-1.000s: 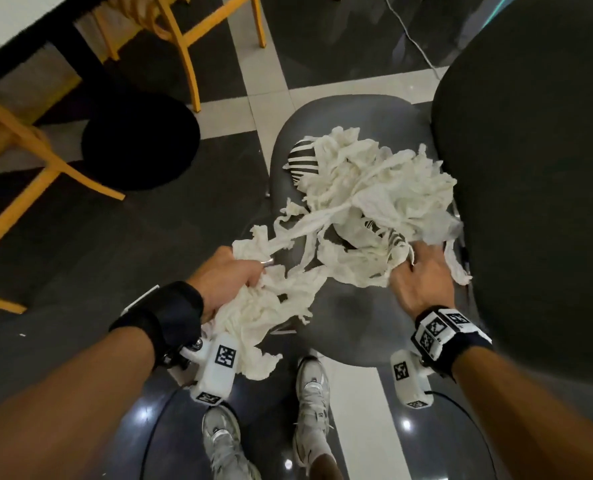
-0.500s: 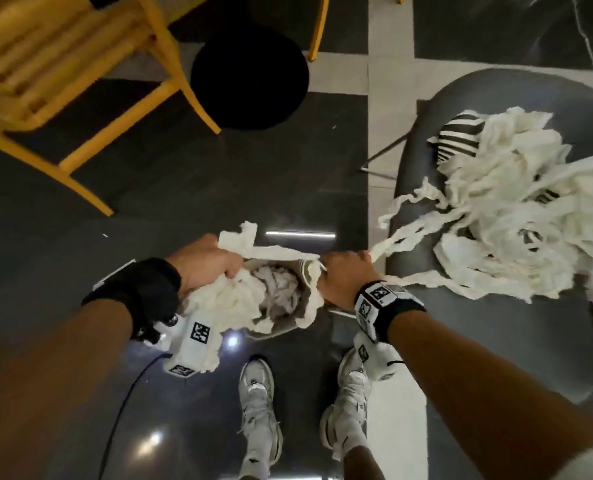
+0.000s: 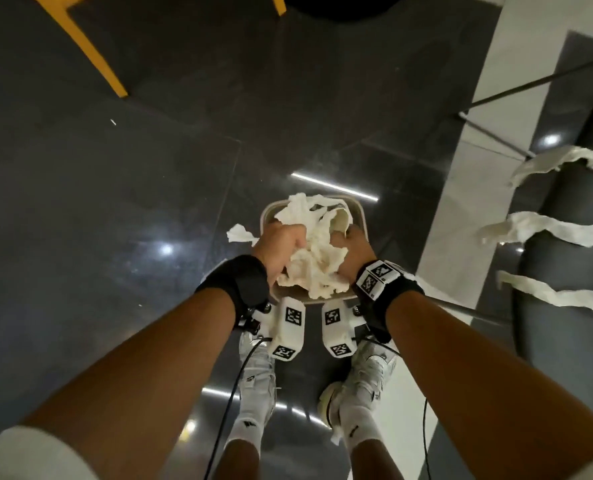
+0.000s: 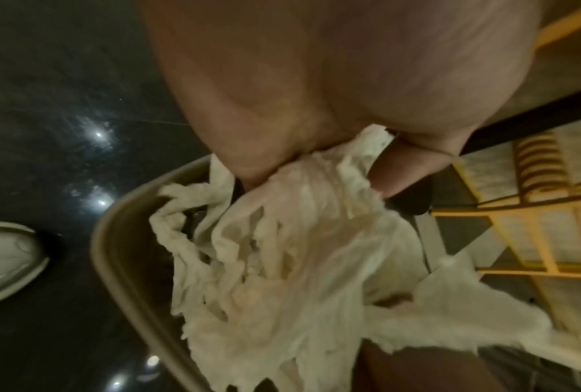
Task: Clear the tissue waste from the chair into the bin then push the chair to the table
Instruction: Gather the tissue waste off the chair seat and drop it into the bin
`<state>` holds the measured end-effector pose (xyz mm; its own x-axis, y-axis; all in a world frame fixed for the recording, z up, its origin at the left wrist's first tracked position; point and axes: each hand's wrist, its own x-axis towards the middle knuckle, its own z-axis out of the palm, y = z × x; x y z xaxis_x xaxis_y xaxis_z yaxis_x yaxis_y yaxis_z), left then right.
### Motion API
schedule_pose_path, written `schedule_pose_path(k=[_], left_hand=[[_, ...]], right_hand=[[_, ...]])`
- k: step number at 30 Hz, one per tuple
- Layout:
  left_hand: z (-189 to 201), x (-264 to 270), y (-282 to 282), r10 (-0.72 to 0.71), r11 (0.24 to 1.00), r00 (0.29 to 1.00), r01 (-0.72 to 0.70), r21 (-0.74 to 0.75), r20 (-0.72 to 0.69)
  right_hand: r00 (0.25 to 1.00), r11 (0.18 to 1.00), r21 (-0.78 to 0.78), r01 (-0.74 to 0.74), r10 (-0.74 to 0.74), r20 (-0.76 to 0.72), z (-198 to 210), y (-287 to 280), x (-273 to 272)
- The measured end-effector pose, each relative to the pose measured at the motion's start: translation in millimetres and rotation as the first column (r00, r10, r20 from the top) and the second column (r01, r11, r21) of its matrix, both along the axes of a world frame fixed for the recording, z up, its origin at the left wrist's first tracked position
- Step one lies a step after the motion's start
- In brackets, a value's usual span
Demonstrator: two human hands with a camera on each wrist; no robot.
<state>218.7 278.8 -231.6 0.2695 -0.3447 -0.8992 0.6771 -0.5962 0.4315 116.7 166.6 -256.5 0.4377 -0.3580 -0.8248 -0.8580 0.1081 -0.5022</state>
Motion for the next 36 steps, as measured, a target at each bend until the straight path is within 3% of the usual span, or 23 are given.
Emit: schedule_pose_path(k=[2,5,8,9,12,18,23,27,29,32,36], left_hand=[[-23.5,-9.5,4.8,-0.091,0.995,0.996,0.091,0.045,-0.001],[-39.2,-16.0,2.5,-0.324,0.941,0.942,0.311,0.132,0.089],[-58.9,-13.6,-5.0,-0.468,0.87,0.872,0.426,0.248,0.142],[-65.3,-12.7,-7.0,-0.507,0.846,0.848,0.456,0.278,0.152],[-73.0,-13.6,-12.1,-0.615,0.778,0.764,0.549,0.306,0.195],[0.6,15.2,-50.4,-0.724,0.69,0.589,0.62,0.374,0.359],[81.8,17.7,-111.5,-0.706,0.698,0.502,0.614,0.369,0.5],[136.8,-32.1,-176.2,-0.636,0.696,0.432,0.679,0.234,0.639],[157.1,-70.4,-204.2,-0.615,0.643,0.385,0.75,0.155,0.689],[177.0,-134.8,-229.8,-0.602,0.488,0.231,0.864,0.123,0.765],[172.0,-197.0,-247.0,-0.69,0.262,-0.094,0.891,0.37,0.717]], right_hand=[[0.994,0.997,0.061,0.042,-0.036,-0.105,-24.3,0.1,-3.9],[0.988,0.998,0.066,-0.008,0.018,-0.155,-51.0,-0.9,-6.3],[0.973,0.982,0.131,0.136,-0.108,-0.204,-62.3,-2.8,-6.7],[0.978,0.987,0.109,0.119,-0.097,-0.185,-67.8,-2.9,-8.2],[0.983,0.991,0.002,-0.136,0.135,-0.121,-54.9,-6.7,-15.0],[0.976,0.98,-0.006,-0.197,0.196,-0.091,6.0,-27.3,-25.0],[0.999,0.999,-0.016,-0.039,0.04,0.025,80.2,-71.7,-46.6],[0.97,0.978,-0.055,0.203,-0.193,0.147,155.2,-115.8,-84.4],[0.941,0.951,-0.068,0.303,-0.287,0.182,186.8,-136.0,-115.1],[0.902,0.908,-0.113,0.403,-0.373,0.215,214.3,-160.4,-175.7],[0.901,0.873,-0.224,0.433,-0.412,0.135,217.1,-180.3,-260.9]])
